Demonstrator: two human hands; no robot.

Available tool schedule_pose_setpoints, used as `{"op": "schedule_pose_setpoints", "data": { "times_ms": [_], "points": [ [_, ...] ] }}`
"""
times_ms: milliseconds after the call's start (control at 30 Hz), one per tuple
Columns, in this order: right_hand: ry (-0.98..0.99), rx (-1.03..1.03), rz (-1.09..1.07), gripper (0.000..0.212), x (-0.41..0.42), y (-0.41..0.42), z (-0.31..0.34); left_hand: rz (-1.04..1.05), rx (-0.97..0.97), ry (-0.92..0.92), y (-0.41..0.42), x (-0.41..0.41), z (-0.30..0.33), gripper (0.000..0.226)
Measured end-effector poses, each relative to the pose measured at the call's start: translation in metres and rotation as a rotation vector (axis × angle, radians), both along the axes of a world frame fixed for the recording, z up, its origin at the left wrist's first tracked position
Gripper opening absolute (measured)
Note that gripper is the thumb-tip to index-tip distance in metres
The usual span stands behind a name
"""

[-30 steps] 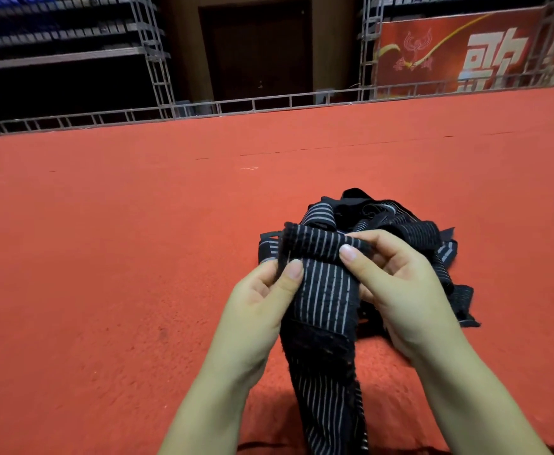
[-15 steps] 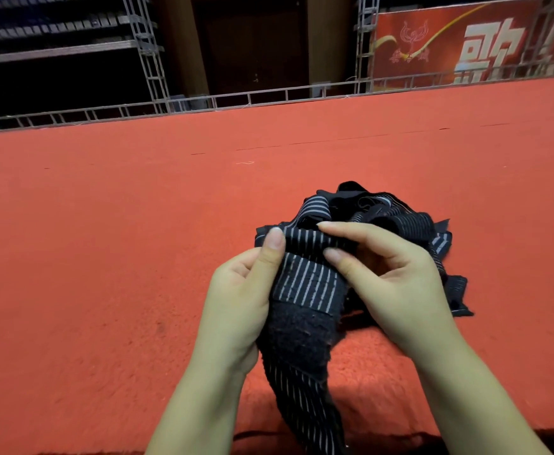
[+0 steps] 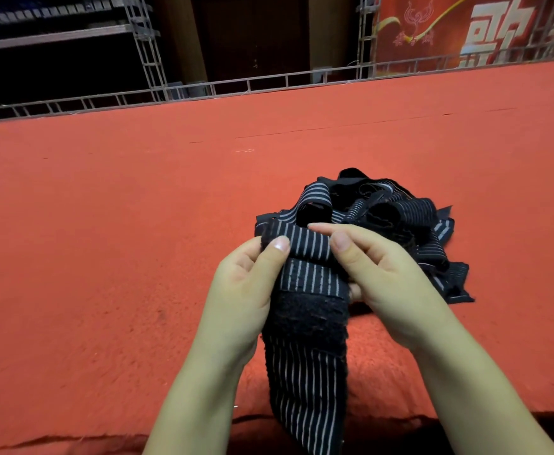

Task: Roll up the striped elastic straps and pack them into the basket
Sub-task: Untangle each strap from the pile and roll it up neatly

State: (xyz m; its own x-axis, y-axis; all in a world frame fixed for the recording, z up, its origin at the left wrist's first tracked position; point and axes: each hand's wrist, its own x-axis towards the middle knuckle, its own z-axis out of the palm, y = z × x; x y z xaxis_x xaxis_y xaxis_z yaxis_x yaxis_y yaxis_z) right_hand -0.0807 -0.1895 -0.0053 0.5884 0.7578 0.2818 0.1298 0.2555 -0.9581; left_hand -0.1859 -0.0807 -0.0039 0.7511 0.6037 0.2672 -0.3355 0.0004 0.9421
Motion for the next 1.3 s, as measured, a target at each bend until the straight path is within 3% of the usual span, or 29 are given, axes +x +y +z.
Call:
{"op": "schedule_pose_setpoints", "data": {
  "times_ms": [100, 233, 467, 800, 1133, 1300],
  "points": [
    [-0.004, 0.000, -0.003, 0.032, 0.0023, 0.0008, -0.0045, -0.015, 0.024, 0.003, 0.0019, -0.0010, -0.0041, 0.023],
    [-0.032, 0.065, -0.049, 0.016, 0.0028, -0.0003, -0.0048, -0.075, 0.067, 0.006, -0.0004, -0.0017, -0.0061, 0.025],
    [0.059, 0.179, -0.077, 0.010, 0.0041, -0.0017, -0.0014, -0.173, -0.041, 0.047, 0.0019, -0.0024, -0.0091, 0.034],
    [-0.276, 0.144, -0.380, 0.010, 0.0007, -0.0023, -0.0038, -0.044, 0.008, 0.049, -0.0065, 0.0012, -0.0093, 0.022],
    [-0.509, 0.098, -0.292, 0.027, -0.0005, -0.0048, -0.0025, 0.043, -0.020, 0.104, -0.0048, 0.0001, -0.0070, 0.048],
    [-0.472, 0.054, -0.152, 0.028, 0.0032, -0.0069, -0.0039, 0.030, -0.050, 0.083, -0.0025, 0.0008, -0.0073, 0.037]
  ]
}}
